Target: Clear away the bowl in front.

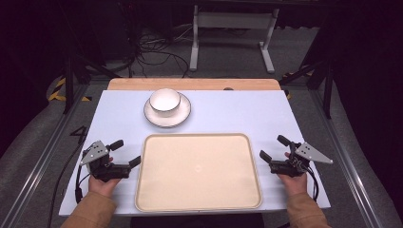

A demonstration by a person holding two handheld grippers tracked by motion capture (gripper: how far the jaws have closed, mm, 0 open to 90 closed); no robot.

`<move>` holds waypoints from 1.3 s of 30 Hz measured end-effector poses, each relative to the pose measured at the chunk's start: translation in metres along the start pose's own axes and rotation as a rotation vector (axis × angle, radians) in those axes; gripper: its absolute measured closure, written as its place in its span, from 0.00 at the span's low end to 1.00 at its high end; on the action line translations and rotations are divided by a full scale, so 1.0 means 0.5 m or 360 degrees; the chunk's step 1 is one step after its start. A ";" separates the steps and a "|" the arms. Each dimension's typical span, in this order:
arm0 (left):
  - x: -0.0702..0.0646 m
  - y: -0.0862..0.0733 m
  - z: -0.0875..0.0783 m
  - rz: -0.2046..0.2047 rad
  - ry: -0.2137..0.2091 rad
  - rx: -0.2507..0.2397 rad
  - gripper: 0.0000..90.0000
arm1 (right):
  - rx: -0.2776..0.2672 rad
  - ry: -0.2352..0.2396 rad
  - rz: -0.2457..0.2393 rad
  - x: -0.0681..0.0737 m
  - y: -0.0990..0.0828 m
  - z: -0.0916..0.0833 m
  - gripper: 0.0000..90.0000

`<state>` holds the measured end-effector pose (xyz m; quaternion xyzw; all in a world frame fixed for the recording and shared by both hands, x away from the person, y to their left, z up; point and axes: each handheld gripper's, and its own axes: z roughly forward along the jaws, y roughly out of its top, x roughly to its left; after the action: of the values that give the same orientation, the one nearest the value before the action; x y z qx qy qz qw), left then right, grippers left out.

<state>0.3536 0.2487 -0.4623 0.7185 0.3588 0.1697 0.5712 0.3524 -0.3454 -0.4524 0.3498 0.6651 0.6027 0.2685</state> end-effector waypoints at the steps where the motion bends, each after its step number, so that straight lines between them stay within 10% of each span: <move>1: 0.000 0.000 0.000 -0.0001 -0.0001 -0.0002 0.00 | 0.0000 0.0000 -0.0001 0.000 0.000 0.000 0.00; 28: 0.001 0.001 -0.003 -0.0015 -0.0007 -0.0022 0.00 | 0.0002 0.0001 -0.0017 0.002 0.002 0.001 0.00; 39: -0.011 0.050 -0.028 0.0010 -0.0006 -0.0109 0.00 | 0.0006 -0.0003 -0.0008 0.001 0.001 0.001 0.00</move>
<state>0.3488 0.2524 -0.4339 0.6999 0.3496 0.1822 0.5956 0.3525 -0.3446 -0.4518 0.3492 0.6668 0.6005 0.2700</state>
